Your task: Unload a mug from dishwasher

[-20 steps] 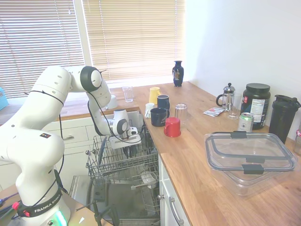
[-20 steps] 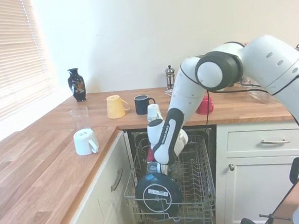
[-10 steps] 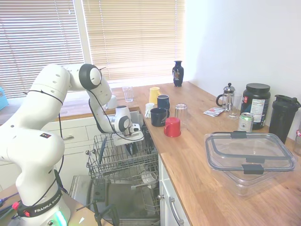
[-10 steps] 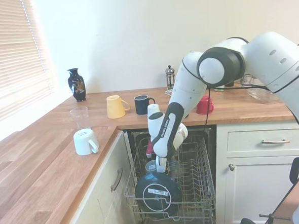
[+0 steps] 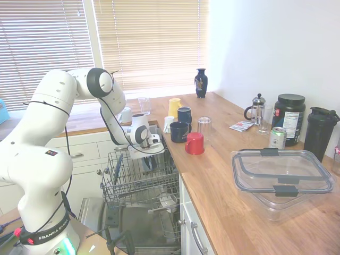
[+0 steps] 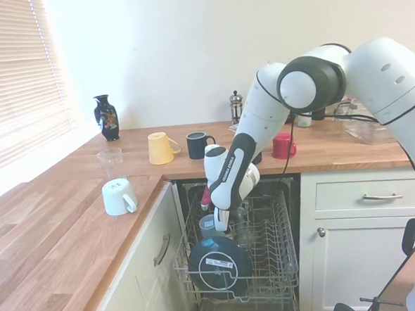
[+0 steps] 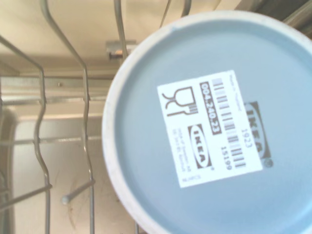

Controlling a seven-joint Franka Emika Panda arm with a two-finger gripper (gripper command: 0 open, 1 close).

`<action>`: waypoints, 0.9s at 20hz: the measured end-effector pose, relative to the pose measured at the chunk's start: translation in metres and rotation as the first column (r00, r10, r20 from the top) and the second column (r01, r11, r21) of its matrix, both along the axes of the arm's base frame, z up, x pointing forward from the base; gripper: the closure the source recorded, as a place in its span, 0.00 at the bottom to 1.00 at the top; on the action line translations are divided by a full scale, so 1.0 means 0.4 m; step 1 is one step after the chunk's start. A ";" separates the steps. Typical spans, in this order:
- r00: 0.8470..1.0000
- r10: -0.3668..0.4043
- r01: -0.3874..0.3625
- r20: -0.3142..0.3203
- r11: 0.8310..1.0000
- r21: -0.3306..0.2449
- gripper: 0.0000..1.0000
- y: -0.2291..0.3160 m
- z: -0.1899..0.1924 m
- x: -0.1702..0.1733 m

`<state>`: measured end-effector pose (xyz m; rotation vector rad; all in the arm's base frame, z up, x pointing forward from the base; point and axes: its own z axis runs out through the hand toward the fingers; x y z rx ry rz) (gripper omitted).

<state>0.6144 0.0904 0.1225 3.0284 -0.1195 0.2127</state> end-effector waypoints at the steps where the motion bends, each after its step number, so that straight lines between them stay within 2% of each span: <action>1: 1.000 -0.006 0.006 0.007 1.000 0.003 1.00 -0.001 0.014 0.002; 18: 0.993 -0.067 0.062 0.092 0.997 0.054 1.00 -0.002 0.258 0.001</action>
